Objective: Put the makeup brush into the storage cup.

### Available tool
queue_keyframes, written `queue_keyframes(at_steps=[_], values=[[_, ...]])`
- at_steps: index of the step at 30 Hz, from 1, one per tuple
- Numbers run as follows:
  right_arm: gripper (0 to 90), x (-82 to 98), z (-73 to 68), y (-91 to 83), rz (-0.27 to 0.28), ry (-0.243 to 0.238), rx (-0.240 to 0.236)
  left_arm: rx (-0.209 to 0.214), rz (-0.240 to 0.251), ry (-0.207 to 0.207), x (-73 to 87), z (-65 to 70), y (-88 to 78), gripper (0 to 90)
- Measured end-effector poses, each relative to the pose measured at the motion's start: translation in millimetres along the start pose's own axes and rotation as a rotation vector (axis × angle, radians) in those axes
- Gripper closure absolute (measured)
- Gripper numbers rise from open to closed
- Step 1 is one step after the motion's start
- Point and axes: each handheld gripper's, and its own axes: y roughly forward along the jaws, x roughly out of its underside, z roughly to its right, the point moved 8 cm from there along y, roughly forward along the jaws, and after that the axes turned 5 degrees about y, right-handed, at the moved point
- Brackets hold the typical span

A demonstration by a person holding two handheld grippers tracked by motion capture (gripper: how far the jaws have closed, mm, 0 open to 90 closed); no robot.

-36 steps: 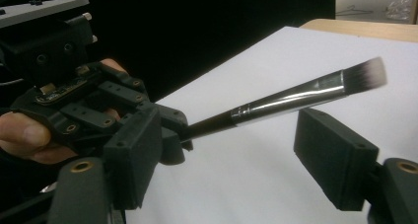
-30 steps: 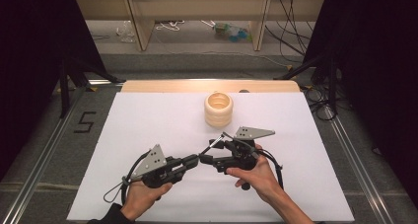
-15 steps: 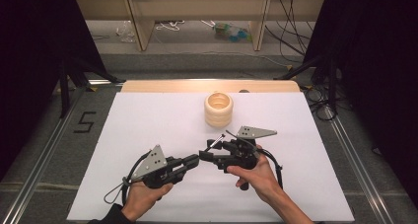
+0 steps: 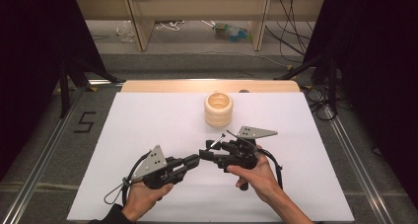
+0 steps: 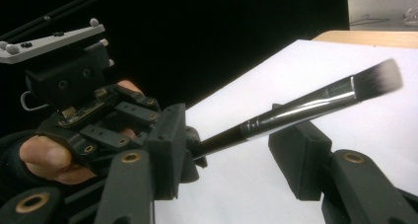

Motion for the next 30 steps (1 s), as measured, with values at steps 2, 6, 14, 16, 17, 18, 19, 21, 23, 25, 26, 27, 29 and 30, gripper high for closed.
queue_keyframes(at_steps=[2,6,14,16,17,18,19,21,23,25,26,27,29,30], values=[[51.5,0.1,-0.3,0.0,-0.001,0.002,-0.003,0.0,-0.001,0.002,0.0,0.2,-0.1,83.4],[53.5,0.0,-1.1,-0.1,0.001,0.0,-0.01,-0.005,0.002,-0.01,-0.4,0.5,-0.5,83.4],[56.0,-0.8,-2.8,-0.6,0.008,0.011,-0.025,0.0,0.007,0.001,-1.4,0.6,-0.5,83.4],[56.7,-0.8,-2.6,-0.5,0.009,0.011,-0.026,0.001,0.007,0.0,-1.3,0.8,-0.4,83.4],[57.0,-0.9,-2.5,-0.5,0.01,0.012,-0.028,0.001,0.007,0.0,-1.2,0.9,-0.4,83.4],[57.4,-1.0,-2.2,-0.3,0.012,0.011,-0.029,0.001,0.008,0.0,-1.4,0.9,-0.4,83.4],[57.9,-1.0,-2.4,-0.5,0.012,0.011,-0.031,0.002,0.009,0.0,-1.6,0.9,-0.5,83.4],[58.5,-1.3,-2.5,-0.5,0.015,0.012,-0.034,0.002,0.01,0.0,-1.7,0.9,-0.6,83.4],[59.1,-1.5,-3.3,-1.0,0.016,0.023,-0.04,0.002,0.01,-0.002,-1.8,0.8,-0.6,83.4],[59.8,-1.6,-3.0,-1.0,0.018,0.021,-0.04,0.002,0.011,-0.001,-2.0,0.7,-0.7,83.4],[60.4,-1.6,-2.9,-1.1,0.019,0.023,-0.039,0.002,0.013,0.0,-2.2,0.7,-0.8,83.4],[60.9,-1.7,-3.1,-1.4,0.018,0.03,-0.04,0.003,0.014,0.005,-2.3,0.6,-0.9,83.3],[61.3,-2.0,-3.3,-1.6,0.02,0.036,-0.043,0.01,0.015,0.017,-2.6,0.5,-0.7,83.4],[61.6,-2.3,-3.7,-1.4,0.024,0.04,-0.047,0.012,0.016,0.019,-2.8,0.4,-0.7,83.4]])
